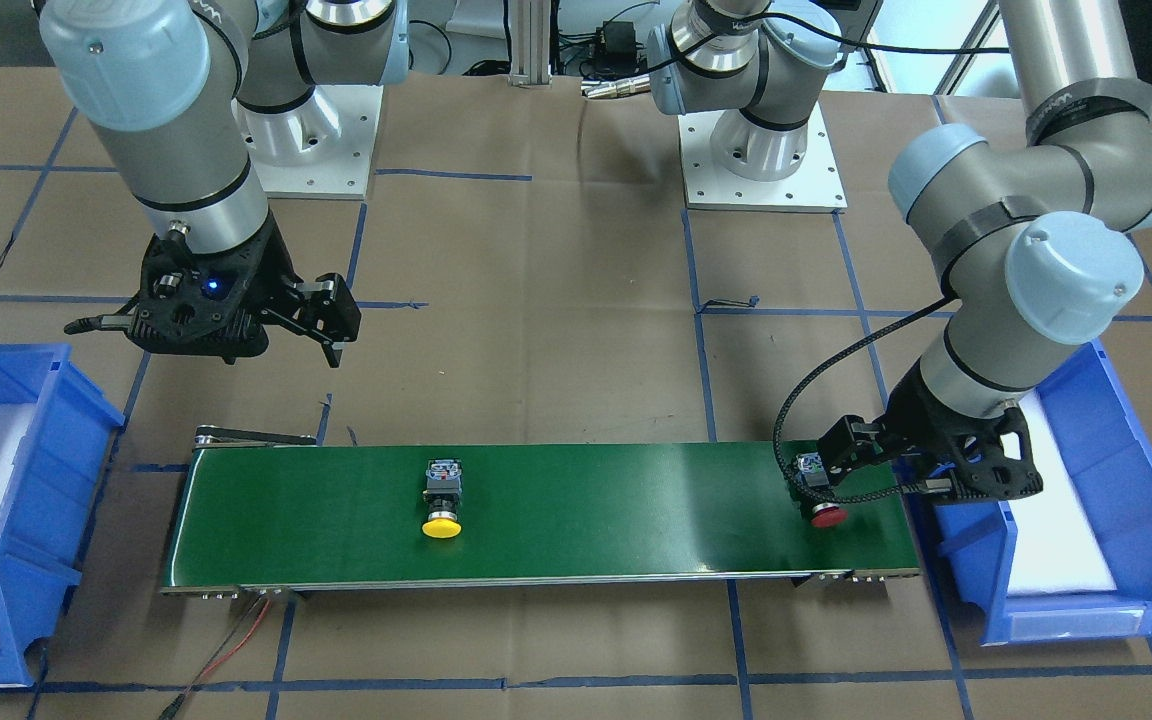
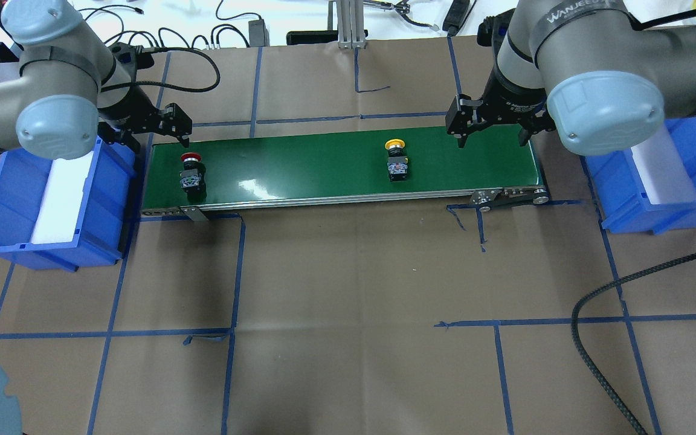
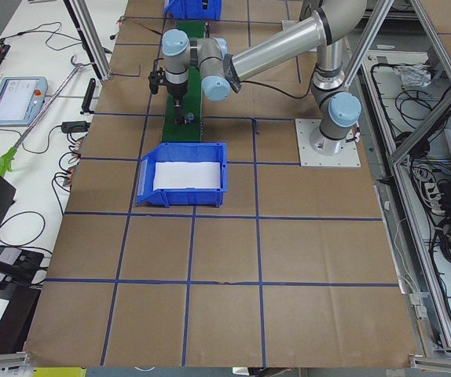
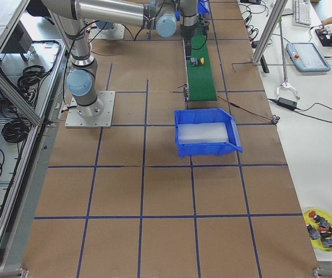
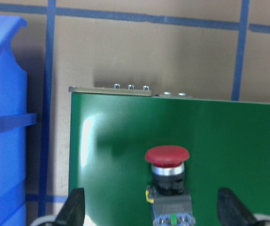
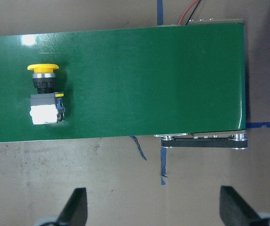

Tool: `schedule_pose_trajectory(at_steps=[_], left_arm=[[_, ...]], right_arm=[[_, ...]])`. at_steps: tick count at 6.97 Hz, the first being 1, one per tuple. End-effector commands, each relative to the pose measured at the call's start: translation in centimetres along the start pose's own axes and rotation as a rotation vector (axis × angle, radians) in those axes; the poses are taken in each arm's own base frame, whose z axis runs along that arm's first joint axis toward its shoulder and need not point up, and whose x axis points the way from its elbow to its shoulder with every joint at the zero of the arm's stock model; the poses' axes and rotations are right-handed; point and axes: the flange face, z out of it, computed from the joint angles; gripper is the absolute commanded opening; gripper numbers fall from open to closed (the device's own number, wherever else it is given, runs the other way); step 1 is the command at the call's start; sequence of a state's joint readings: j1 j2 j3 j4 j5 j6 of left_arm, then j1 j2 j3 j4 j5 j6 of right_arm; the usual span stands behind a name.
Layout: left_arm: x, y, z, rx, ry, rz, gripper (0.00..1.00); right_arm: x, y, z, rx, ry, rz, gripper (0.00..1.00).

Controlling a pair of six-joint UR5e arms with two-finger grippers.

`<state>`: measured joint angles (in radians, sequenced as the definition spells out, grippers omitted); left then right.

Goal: Transport two buttons from left to right
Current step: 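Raise the left gripper while the right gripper reaches the yellow button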

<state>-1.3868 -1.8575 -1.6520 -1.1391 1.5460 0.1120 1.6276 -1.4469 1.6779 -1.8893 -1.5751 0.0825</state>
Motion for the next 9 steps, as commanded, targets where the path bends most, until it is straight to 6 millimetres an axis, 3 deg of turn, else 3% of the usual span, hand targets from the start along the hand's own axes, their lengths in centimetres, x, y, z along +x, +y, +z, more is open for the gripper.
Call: schedule_pose_trajectory(at_steps=[1,3,4,6,9], left_arm=[[2.0,1.6,-6.1,-0.050,0.003,0.017,1.00],[5.8,4.1,-9.5,-0.058,0.002,0.041,1.00],[6.9,5.6,-11.1,-0.071,0.000,0.058,1.00],[7.1,7.8,-12.9,-0.057,0.003,0.061,1.00],[7.2,8.4,-13.5,-0.062,0.003,0.066,1.00]], right_arm=[[-0.2,-2.1,1.2,0.052,-0.019,0.000,1.00],[-1.1,-4.2,3.6,0.049,-0.070,-0.003,1.00],[-1.1,-5.7,6.6,0.005,-0.119,0.007,1.00],[0.6,-8.1,9.3,0.000,-0.157,0.038,1.00],[1.1,-7.8,9.9,-0.022,-0.157,0.065,1.00]])
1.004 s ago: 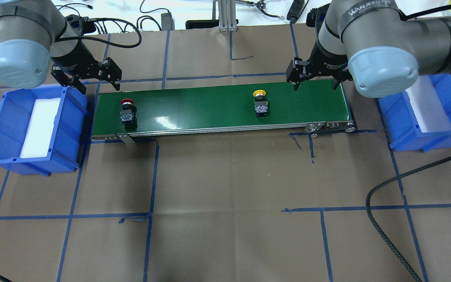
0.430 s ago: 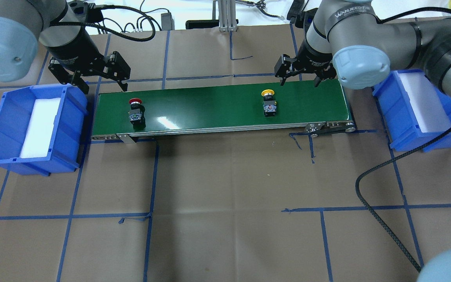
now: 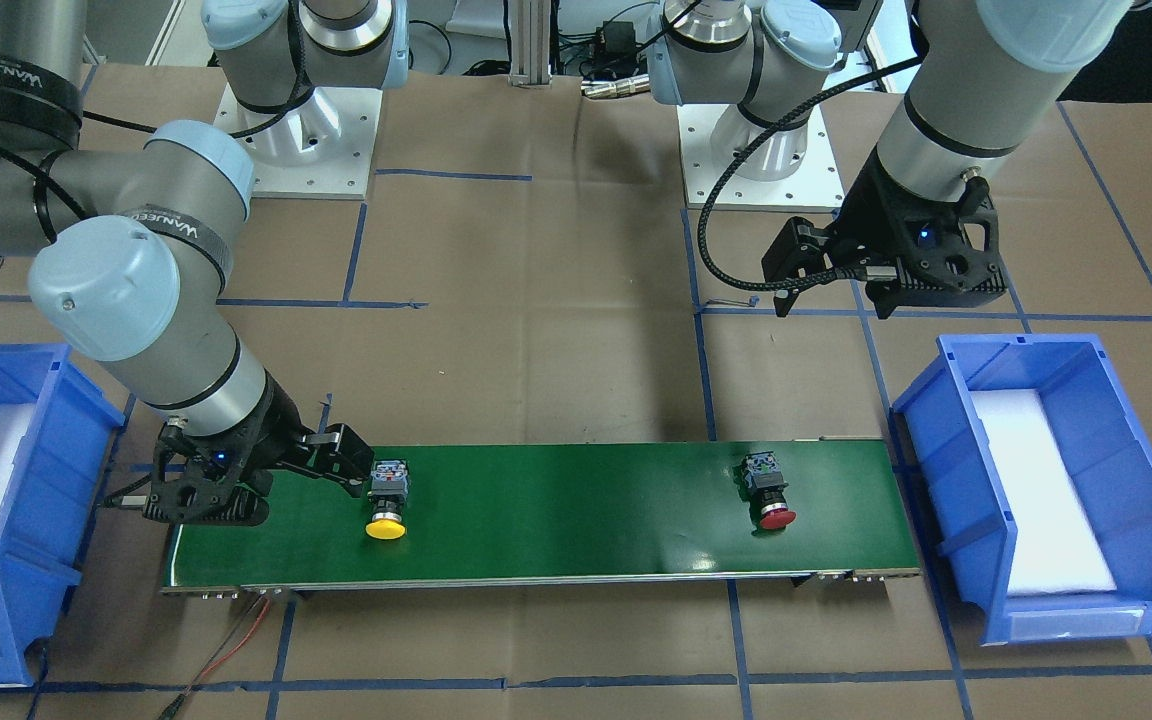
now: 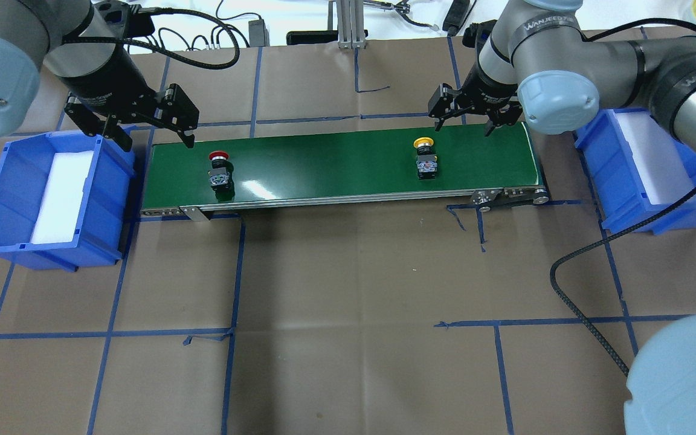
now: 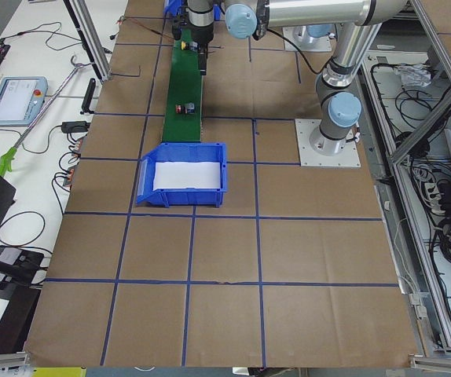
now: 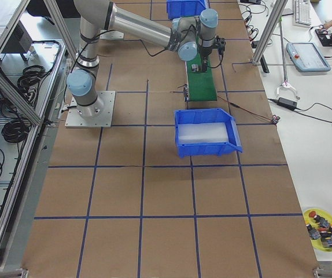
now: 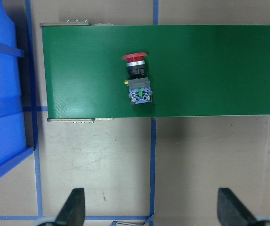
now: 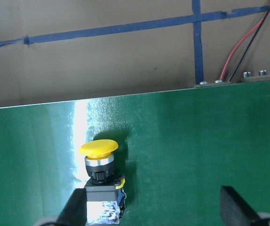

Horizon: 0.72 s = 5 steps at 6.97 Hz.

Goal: Transport two buttons from left to right
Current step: 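Raise the left gripper while the right gripper reaches the yellow button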

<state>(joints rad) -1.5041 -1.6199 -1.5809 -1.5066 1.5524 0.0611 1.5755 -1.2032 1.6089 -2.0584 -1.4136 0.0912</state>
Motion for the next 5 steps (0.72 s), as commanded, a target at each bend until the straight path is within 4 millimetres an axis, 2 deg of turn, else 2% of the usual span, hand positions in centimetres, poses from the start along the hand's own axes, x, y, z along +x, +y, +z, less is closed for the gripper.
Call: schedule_pose_trajectory(at_steps=[1,4,5], left_arm=[[0.0,0.3,-0.3,0.002,-0.002,0.001,1.00],[0.0,0.5,-0.6,0.008,-0.005,0.000,1.00],[0.1,1.0,-0.9,0.013,-0.005,0.001,1.00]], right_arm=[[0.2,0.1,0.4,-0.010,0.012,0.004,1.00],[0.9,0.6,1.9,-0.038,0.058,0.008,1.00],[1.3,0.3,3.1,-0.054,0.078,0.010,1.00]])
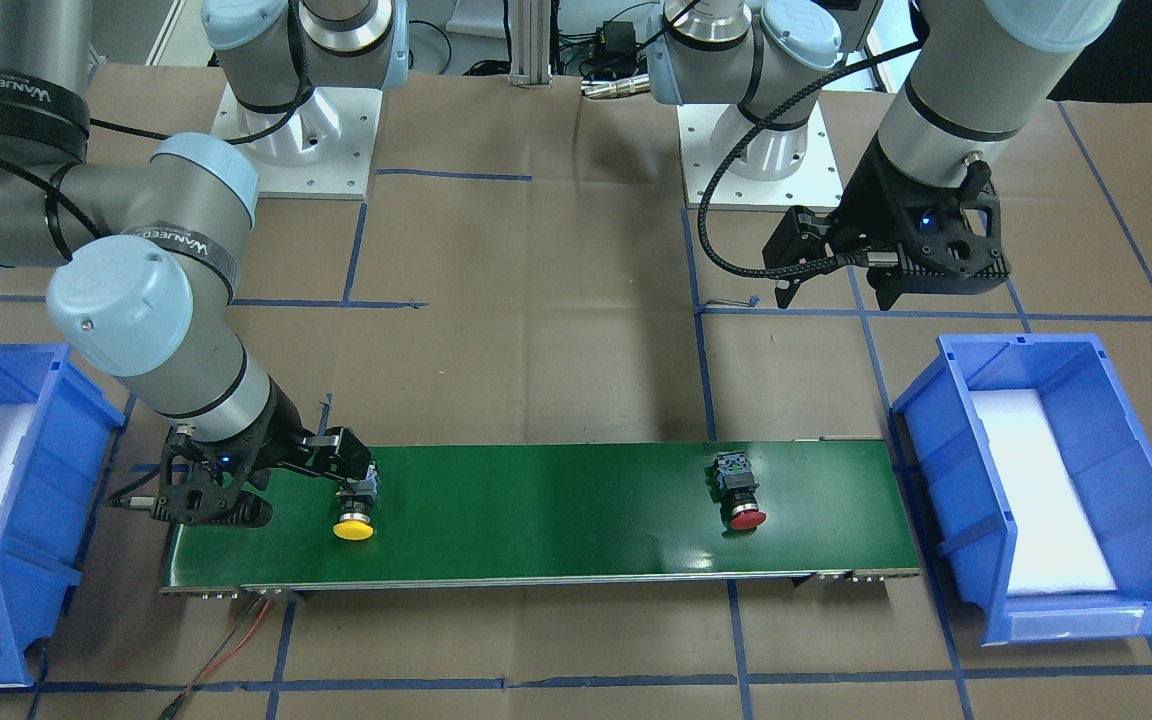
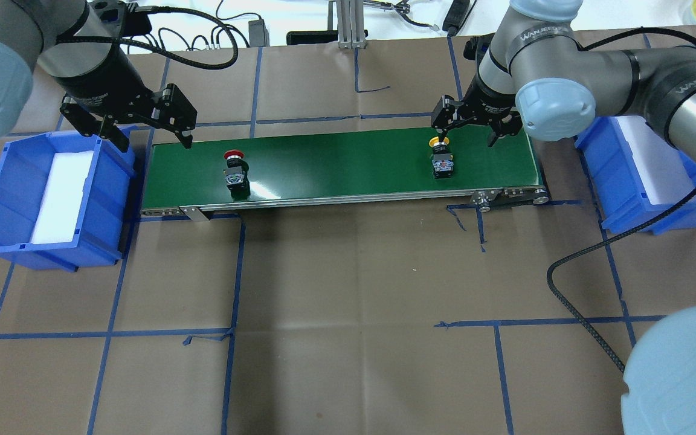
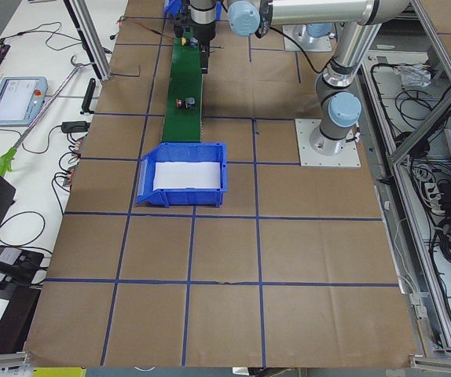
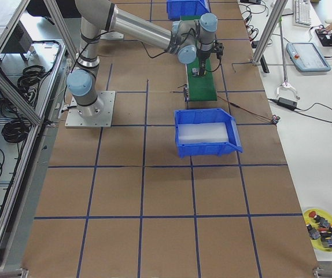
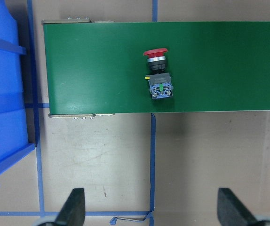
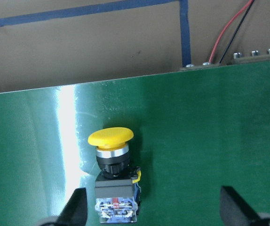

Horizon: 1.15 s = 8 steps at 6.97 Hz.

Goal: Transport two buttons from left to right
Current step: 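Raise the left gripper while the right gripper reaches the yellow button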

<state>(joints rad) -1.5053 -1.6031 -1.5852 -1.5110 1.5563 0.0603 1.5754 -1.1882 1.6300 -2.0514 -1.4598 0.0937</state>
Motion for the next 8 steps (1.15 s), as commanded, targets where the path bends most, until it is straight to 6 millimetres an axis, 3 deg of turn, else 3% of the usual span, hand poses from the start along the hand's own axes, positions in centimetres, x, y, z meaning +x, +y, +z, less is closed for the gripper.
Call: schedule_pose_trajectory(at_steps=[1,5,7,8], left_arm=[[0.1,0.8,0.2,-0.002,-0.001,0.000,1.00],[-0.1,0.9,0.2,0.004,-0.025,-0.001,1.00],[-0.1,0.8,0.2,0.005,-0.024,-0.001,1.00],[-0.1,0.7,0.2,0.007,-0.023,-0.001,1.00]], right_arm=[[0.4,-0.3,1.7,-0.024,0.031,0.002,1.00],[0.7,-0.8,4.6,-0.063,0.036,0.005,0.96],[1.1,-0.8,5.1,-0.077,0.069,-0.007,0.51],[1.1,-0.8,4.9,-0.073,0.068,-0.014,0.13]])
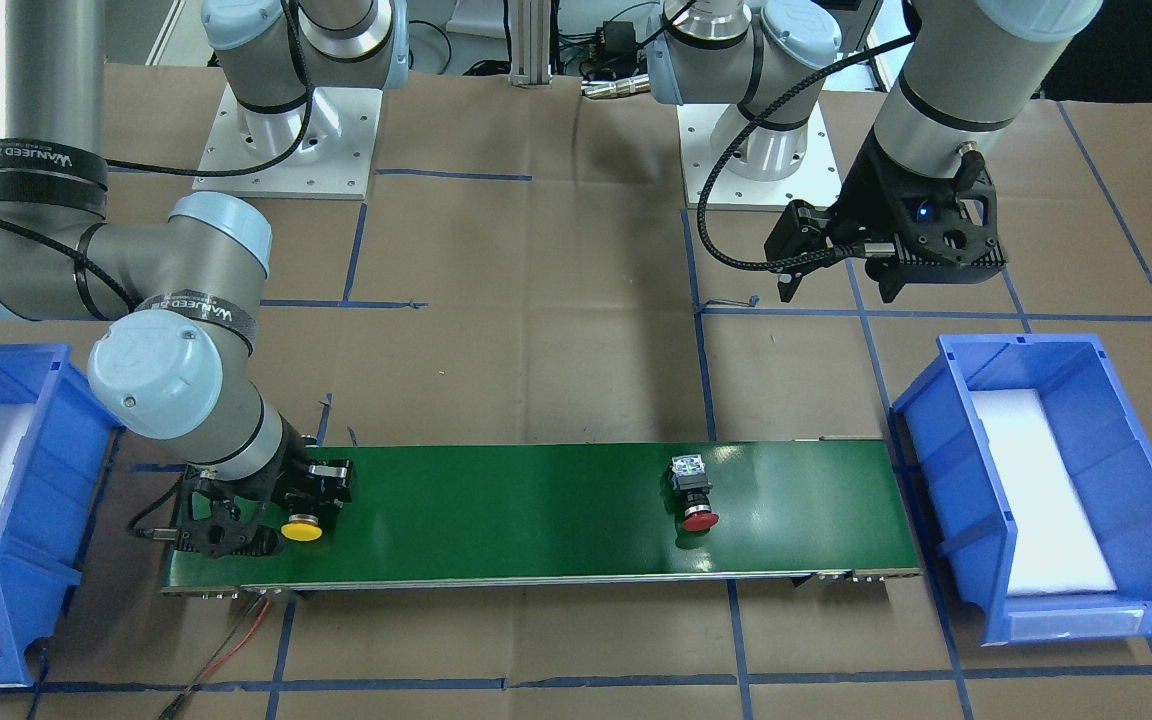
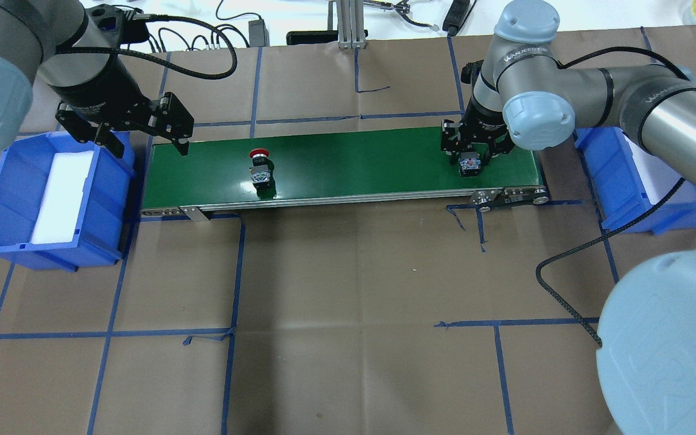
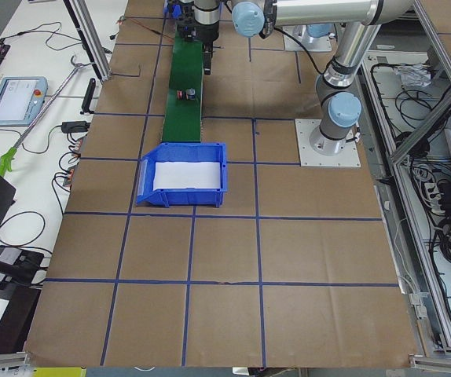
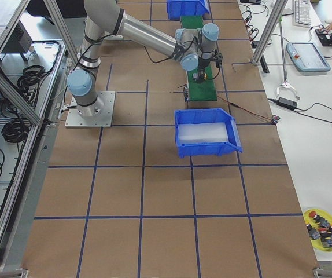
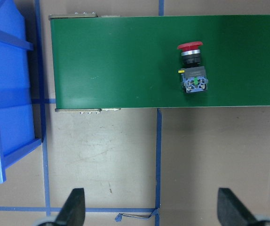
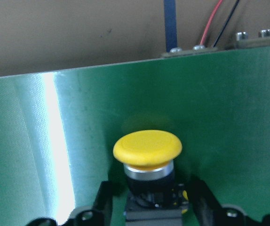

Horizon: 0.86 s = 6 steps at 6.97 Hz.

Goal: Transport two buttons from left to right
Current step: 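Raise the left gripper while the right gripper reaches the yellow button, then grasp the yellow button with the right gripper and lift it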

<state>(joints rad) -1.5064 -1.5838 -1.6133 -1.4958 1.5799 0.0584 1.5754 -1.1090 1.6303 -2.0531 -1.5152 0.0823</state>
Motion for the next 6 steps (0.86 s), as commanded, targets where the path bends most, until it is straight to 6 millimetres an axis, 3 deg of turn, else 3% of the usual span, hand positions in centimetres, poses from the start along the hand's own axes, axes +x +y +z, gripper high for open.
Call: schedule_pose_trajectory(at_steps=[1,2,3,4,5,6], left_arm=[[0.0,-0.1,0.0,0.002,0.003,-0.002,1.00],[0.0,-0.1,0.0,0.002,0.003,-0.002,1.00],[0.0,-0.1,0.0,0.002,0.003,-0.002,1.00],[0.1,0.0,0.0,0.002,0.004,-0.011,1.00],[0.2,0.0,0.0,0.002,0.004,-0.018,1.00],[0.8,0.1,0.0,0.001,0.002,-0.008,1.00]], right_arm=[[0.1,-0.1,-0.8,0.013,0.007,-0.017,0.05],[1.2,-0.5,-1.7,0.030,0.034,-0.011,0.03],[3.4,-1.1,-4.9,0.084,0.077,-0.007,0.03],[6.0,-1.3,-8.7,0.108,0.073,0.014,0.04],[9.7,-1.1,-14.6,0.167,0.068,0.067,0.05],[14.6,-1.1,-18.8,0.177,0.078,0.046,0.06]])
